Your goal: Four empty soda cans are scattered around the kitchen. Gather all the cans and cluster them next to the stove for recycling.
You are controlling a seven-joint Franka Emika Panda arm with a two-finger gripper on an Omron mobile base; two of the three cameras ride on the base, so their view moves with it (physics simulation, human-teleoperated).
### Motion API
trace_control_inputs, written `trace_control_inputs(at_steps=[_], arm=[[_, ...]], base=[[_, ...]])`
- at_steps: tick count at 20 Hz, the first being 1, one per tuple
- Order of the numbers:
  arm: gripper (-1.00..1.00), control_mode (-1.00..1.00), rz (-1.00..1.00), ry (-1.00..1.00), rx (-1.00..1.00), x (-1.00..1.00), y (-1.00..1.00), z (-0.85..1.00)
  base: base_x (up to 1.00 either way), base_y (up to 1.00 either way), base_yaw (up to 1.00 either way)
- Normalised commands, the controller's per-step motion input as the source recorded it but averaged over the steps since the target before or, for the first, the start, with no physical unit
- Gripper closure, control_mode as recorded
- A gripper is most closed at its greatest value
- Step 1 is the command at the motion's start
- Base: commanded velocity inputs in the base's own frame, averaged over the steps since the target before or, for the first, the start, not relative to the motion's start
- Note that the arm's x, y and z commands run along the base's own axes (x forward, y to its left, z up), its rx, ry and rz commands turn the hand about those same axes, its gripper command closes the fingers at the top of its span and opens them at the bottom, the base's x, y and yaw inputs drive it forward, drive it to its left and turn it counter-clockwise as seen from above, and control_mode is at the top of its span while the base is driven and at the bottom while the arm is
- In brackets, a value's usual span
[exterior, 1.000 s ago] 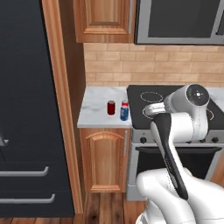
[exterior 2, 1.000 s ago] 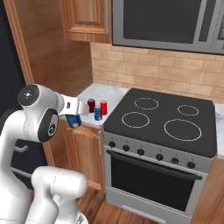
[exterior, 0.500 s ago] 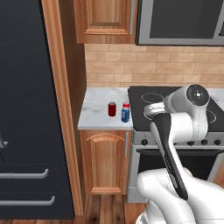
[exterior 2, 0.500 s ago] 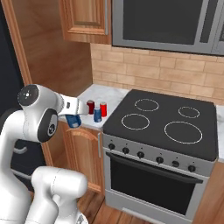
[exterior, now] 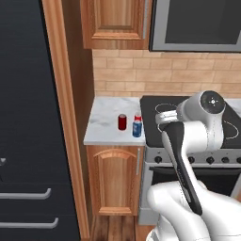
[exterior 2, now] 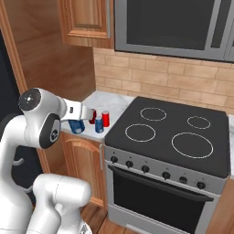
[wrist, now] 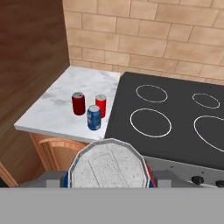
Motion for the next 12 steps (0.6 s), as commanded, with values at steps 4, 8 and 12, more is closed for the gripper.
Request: trace_control_inputs(at_steps=[4, 8, 12], arm=[[1.00, -1.00, 0.00, 0.02, 0.00, 0.00, 0.00, -0.03], [1.00, -1.00, 0.02, 0.10, 0.00, 0.10, 0.02, -0.17], [1.00, -1.00, 0.08, 0.11, 0.00, 0.28, 0.14, -0.25]], base=[[0.07, 0.00, 0.02], [0.00, 0.00, 0.00], [0.00, 0.00, 0.00]])
